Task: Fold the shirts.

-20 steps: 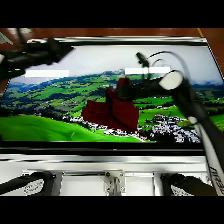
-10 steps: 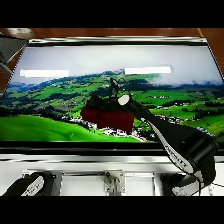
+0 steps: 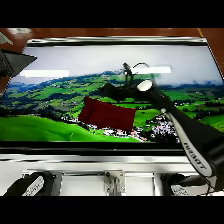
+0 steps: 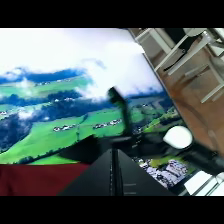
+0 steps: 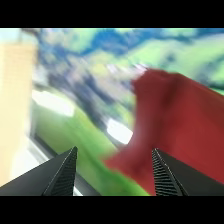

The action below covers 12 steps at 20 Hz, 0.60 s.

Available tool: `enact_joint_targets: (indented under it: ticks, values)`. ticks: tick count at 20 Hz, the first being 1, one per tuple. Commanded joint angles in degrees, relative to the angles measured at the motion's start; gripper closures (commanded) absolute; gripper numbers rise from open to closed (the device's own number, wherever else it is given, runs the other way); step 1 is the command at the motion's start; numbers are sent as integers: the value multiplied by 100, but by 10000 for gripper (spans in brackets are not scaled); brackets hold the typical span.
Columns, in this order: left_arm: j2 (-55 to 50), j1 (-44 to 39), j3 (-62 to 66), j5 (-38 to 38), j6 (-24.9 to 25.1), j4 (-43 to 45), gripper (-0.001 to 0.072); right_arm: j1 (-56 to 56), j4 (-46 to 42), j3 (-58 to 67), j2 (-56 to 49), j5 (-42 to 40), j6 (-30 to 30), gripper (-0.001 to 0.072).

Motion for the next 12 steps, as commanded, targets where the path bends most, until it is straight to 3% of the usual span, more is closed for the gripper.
enact_joint_targets:
  ticks: [1, 2, 3, 4, 8, 10, 12]
  values:
    - [4, 4, -85, -15, 55, 503, 660, -1082, -4024, 4, 654, 2653, 1987, 131]
    - [4, 4, -85, -15, 55, 588, 660, -1298, -4900, -22, 704, 3331, 2319, 129]
    - [4, 4, -87, -17, 55, 649, 660, -1478, -5084, -109, 695, 3694, 2267, 124]
    - [4, 4, -87, -22, 52, 706, 661, -1606, -4843, -310, 695, 3654, 2175, 47]
    - [-9, 4, -87, -24, -146, 1058, 660, -1611, -2815, -1495, 695, 1602, 1867, 48]
    - [-9, 4, -87, -33, -203, 1156, 660, -1421, -2365, -1849, 675, 796, 1768, 48]
    - [-9, 4, -87, -33, -210, 1156, 660, -1211, -2328, -1904, 481, 616, 1766, 48]
